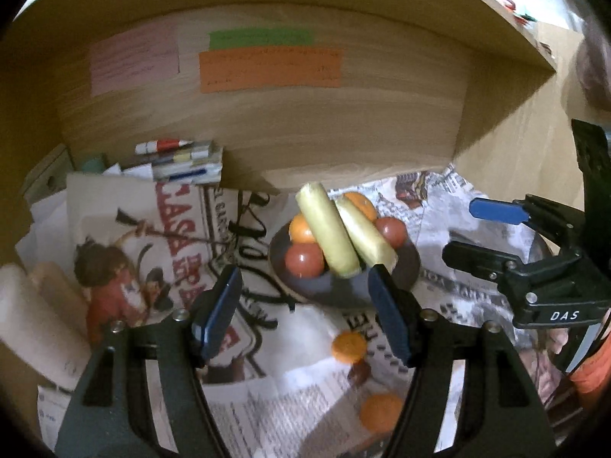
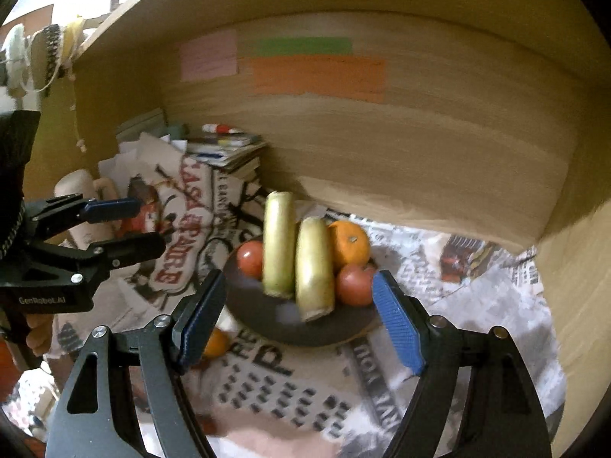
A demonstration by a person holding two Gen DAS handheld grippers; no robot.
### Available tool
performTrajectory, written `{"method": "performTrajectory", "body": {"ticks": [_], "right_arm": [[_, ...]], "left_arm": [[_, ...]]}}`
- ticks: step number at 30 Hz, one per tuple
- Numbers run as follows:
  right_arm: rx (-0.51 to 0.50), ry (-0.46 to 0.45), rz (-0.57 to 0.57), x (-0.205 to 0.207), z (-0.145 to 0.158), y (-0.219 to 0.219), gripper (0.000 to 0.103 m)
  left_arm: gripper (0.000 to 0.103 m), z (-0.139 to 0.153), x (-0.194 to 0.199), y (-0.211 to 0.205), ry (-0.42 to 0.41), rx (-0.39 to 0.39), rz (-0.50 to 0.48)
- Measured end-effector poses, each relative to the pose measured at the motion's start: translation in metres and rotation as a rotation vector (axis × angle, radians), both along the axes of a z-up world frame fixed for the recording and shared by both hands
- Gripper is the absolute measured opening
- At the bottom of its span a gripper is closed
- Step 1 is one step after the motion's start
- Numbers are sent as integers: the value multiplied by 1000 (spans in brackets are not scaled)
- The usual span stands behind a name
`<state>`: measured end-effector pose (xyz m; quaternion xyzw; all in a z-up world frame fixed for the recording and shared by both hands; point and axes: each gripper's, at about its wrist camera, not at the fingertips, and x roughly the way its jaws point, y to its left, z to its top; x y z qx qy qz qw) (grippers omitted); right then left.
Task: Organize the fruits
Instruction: 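Grasp a small mandarin on the newspaper with the right tool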
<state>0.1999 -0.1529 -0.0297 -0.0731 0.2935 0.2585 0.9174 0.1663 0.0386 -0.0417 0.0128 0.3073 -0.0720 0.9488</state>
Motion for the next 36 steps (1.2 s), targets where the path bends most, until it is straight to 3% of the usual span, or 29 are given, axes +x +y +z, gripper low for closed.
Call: {"method": "performTrajectory", "body": {"ticks": [12, 16, 24, 26, 31, 36], "right_arm": [[-65, 117, 61, -10, -47, 41, 75], [-89, 195, 87, 0, -67, 56, 61], [-100, 280, 118, 13, -84, 72, 51], [-115, 283, 125, 13, -87, 77, 50], [-112, 320, 152, 15, -95, 81, 33], [-95, 288, 146, 11, -86, 75, 32]], "left_arm": [[68, -47, -25, 24, 86, -28, 38], [58, -59, -27, 35, 107, -37, 40], [38, -72, -27, 43, 143, -53, 17], [36, -73, -27, 43, 149, -63, 13], [33, -73, -28, 42, 153, -75, 0], [33, -70, -34, 33, 155, -84, -17]]}}
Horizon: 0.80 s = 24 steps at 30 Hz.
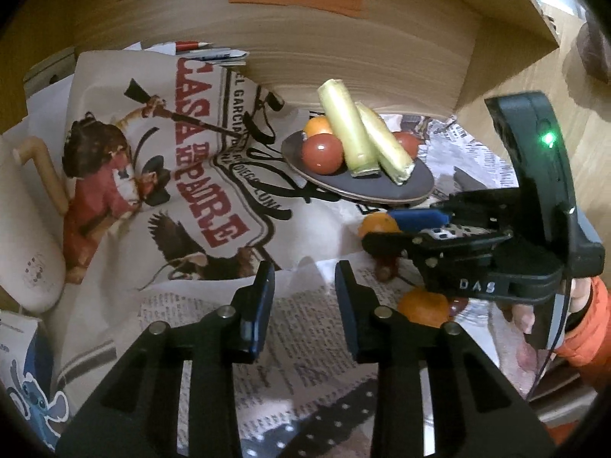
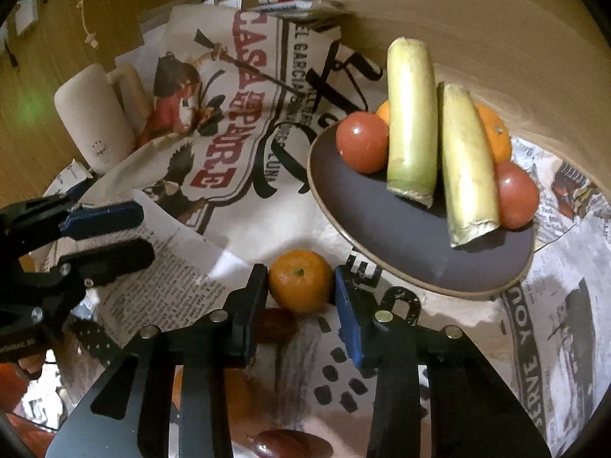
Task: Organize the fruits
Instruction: 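Grasp a small mandarin on the newspaper with the right tool, then carry the mandarin onto the grey plate and open the right tool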
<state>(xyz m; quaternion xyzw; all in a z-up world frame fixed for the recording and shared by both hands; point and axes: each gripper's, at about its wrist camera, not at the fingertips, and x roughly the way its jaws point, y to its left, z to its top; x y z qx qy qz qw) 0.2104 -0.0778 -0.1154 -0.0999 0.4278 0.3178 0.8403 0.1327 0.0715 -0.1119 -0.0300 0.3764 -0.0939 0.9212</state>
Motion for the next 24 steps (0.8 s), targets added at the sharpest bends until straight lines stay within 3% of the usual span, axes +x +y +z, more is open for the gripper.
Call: {"method": "performTrajectory", "body": {"ticks": [11, 24], "right_arm": [[52, -118, -83, -34, 41, -56, 32], [72, -132, -147, -48, 35, -96, 32]], "left_arm": [[33, -2, -11, -48, 16, -3, -81], [33, -14, -9, -84, 36, 49, -112]]}}
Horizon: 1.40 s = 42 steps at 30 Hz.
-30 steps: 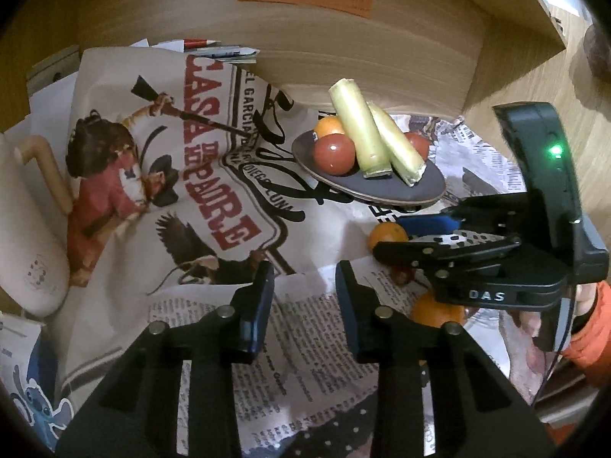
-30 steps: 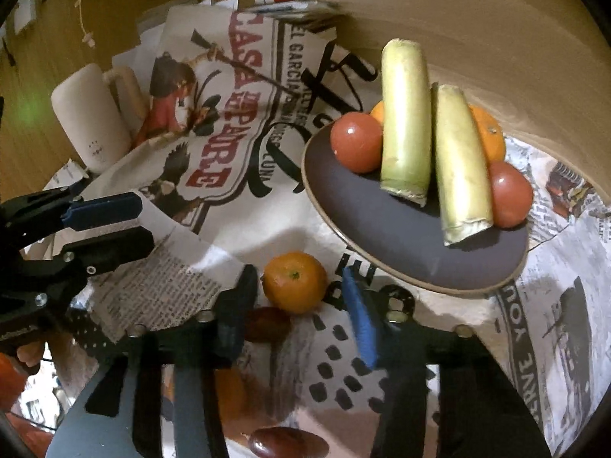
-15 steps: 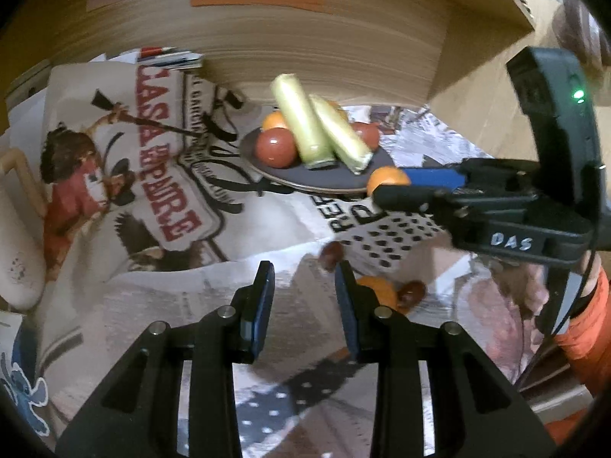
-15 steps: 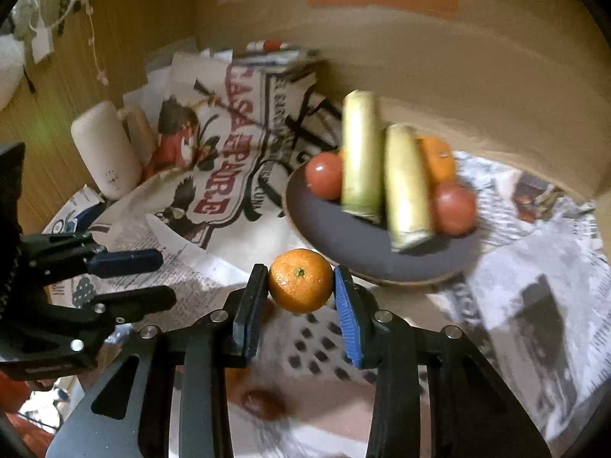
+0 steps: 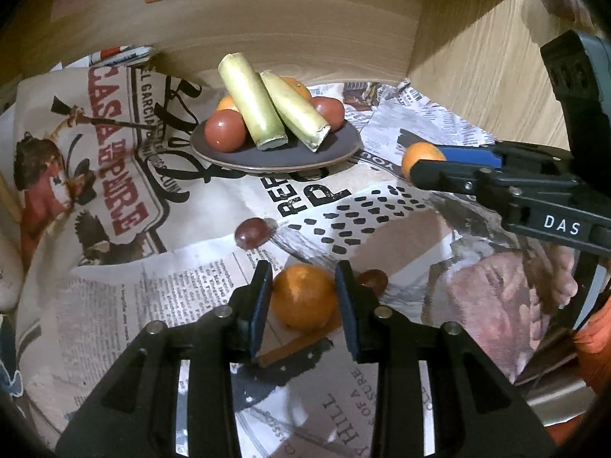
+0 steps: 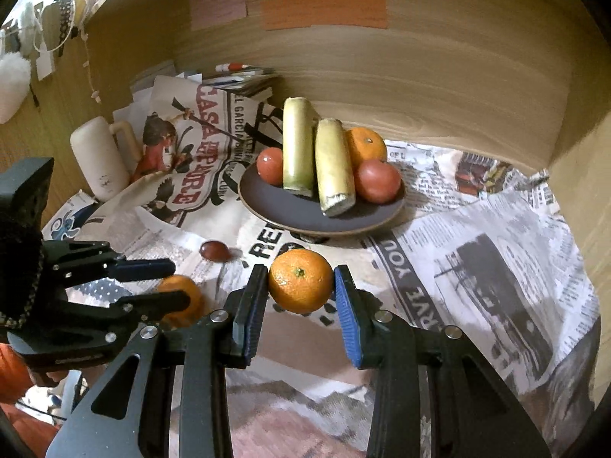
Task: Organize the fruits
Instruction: 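Carry the mandarin onto the grey plate and open the right tool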
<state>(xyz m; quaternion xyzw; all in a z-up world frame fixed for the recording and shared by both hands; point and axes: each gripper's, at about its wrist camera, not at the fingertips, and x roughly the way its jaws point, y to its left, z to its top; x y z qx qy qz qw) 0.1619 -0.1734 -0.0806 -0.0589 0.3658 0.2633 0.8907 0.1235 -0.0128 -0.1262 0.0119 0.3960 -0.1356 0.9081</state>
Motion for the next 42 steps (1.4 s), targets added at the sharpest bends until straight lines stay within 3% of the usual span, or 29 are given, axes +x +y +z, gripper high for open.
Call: {"method": "performTrajectory", "body": {"ticks": [6, 13, 30, 42], "right_arm": [[15, 7, 1, 0, -4, -5, 32], [17, 9, 1, 2, -7, -5, 32], [12, -13, -12, 41, 6, -6, 32], [2, -28, -31, 75, 16, -8, 32]], "left_arm": [[38, -3, 7, 1, 26, -19, -5], [37, -11, 13, 3, 60, -29, 1], [37, 45, 60, 20, -68, -24, 47], [37, 52, 104, 28, -77, -18, 67]]}}
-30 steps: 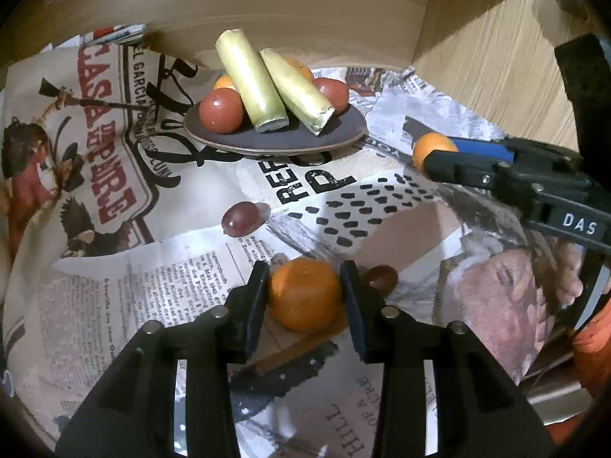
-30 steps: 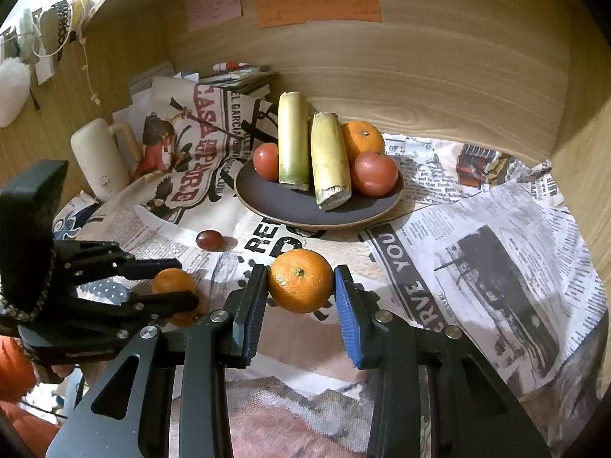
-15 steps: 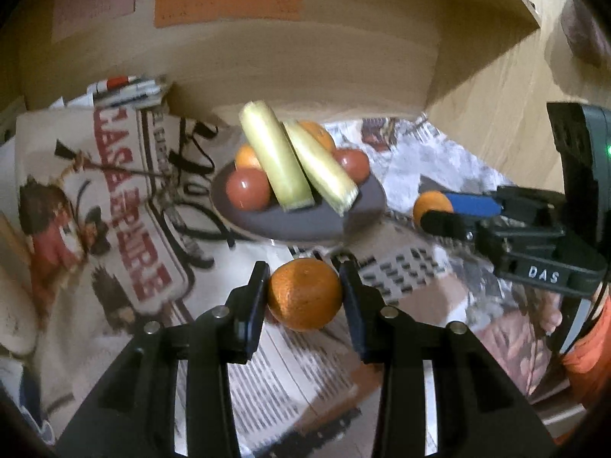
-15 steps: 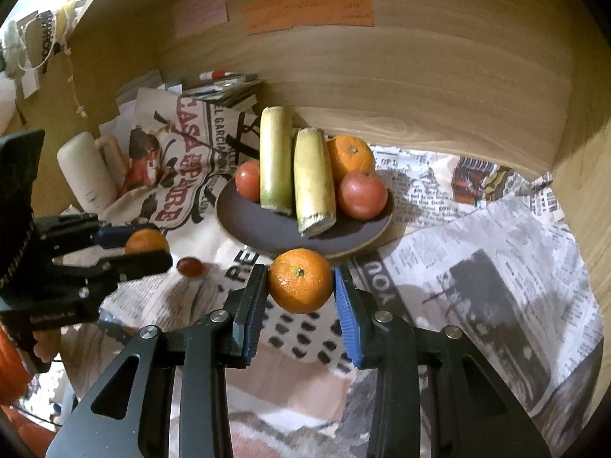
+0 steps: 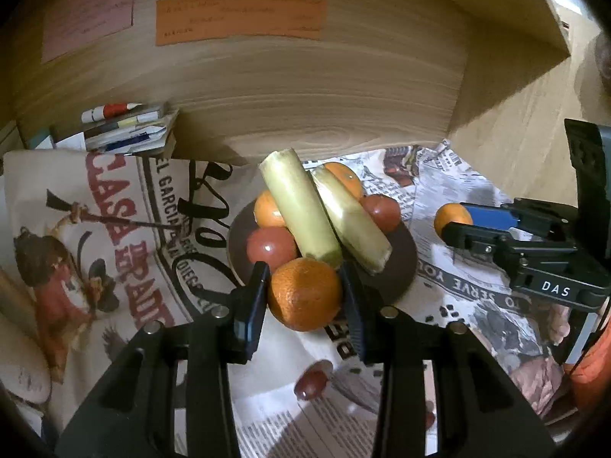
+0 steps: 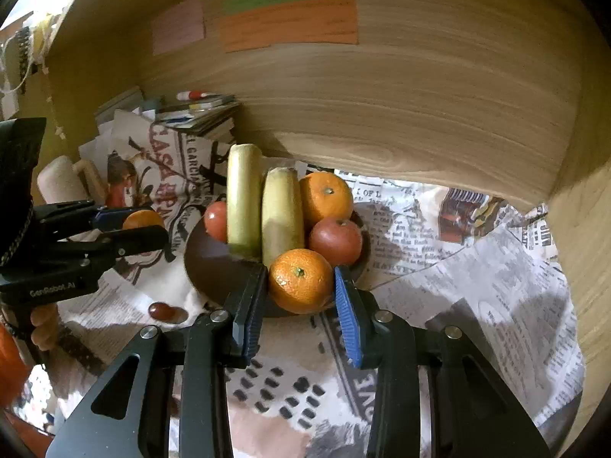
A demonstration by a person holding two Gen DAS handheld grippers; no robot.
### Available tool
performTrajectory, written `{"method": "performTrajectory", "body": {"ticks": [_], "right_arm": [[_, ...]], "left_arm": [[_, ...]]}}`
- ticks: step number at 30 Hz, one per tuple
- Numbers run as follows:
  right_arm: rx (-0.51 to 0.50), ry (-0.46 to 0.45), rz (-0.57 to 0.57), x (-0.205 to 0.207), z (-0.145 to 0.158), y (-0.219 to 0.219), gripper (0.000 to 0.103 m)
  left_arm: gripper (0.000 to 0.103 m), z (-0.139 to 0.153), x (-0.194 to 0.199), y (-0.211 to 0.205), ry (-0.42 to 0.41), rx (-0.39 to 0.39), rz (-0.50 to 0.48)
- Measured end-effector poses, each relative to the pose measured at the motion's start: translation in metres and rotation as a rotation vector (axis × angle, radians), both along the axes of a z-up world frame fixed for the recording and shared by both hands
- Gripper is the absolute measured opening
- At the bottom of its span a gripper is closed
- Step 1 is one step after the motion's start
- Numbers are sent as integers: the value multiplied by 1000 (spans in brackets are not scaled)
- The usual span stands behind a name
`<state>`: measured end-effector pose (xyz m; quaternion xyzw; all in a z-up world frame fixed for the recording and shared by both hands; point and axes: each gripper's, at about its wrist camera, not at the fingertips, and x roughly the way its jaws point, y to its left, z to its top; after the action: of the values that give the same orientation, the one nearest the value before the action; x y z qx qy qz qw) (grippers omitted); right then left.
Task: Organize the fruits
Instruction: 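Carry the mandarin onto the grey plate and open the right tool, then grasp a small dark red fruit on the newspaper with the right tool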
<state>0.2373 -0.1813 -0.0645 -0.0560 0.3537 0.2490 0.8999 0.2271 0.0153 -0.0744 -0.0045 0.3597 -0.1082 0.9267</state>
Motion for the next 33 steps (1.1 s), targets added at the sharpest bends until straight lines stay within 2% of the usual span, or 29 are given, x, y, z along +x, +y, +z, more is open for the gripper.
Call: {"method": "performTrajectory", "body": {"ticks": [10, 20, 23, 27, 29, 31, 33], "right_arm": [[-14, 58, -14, 33, -21, 0, 32], [-40, 137, 4, 48, -46, 6, 33], [-43, 135, 5, 48, -47, 6, 33], [-45, 139, 6, 49, -46, 5, 33], [-49, 136, 1, 49, -45, 5, 36], [-49, 115, -6, 46, -40, 4, 45], [-49, 97, -10, 44, -35, 3, 45]], "left_arm": [[37, -24, 34, 2, 80, 7, -6], [37, -40, 45, 2, 115, 5, -12], [41, -41, 45, 2, 129, -10, -20], [53, -37, 41, 1, 110, -5, -16], [54, -34, 39, 1, 95, 0, -14], [54, -30, 36, 2, 85, -1, -10], [54, -26, 32, 4, 73, -2, -2]]}}
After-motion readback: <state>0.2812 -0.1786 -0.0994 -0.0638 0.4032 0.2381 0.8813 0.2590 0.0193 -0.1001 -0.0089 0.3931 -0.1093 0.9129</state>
